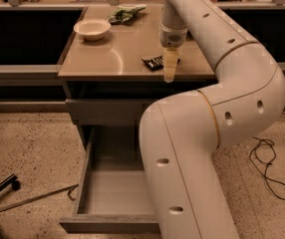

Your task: Place rxbar chocolate into middle drawer

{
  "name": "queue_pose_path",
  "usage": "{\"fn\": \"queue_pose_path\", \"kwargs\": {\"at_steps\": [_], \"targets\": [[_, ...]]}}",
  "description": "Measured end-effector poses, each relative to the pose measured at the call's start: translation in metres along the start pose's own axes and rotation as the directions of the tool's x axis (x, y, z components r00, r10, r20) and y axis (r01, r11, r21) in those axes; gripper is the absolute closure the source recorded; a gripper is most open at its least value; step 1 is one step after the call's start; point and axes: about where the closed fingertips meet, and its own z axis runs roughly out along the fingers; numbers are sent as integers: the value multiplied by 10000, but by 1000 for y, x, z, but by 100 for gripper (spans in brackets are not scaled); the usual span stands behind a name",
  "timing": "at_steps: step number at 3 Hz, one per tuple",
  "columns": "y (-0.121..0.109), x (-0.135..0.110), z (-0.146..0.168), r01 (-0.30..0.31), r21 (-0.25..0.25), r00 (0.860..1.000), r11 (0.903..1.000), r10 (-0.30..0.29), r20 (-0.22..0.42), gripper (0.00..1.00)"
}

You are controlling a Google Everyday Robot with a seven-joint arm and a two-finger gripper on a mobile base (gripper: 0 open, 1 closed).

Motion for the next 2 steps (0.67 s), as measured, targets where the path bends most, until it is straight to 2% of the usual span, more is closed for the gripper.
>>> {"fn": "queue_pose_path", "kwargs": {"at_steps": [1,2], "targets": [[3,1,-9,-23,27,9999,10000,23,-165,0],[-2,1,-14,-36,336,9998,9994,43,-207,0]]}}
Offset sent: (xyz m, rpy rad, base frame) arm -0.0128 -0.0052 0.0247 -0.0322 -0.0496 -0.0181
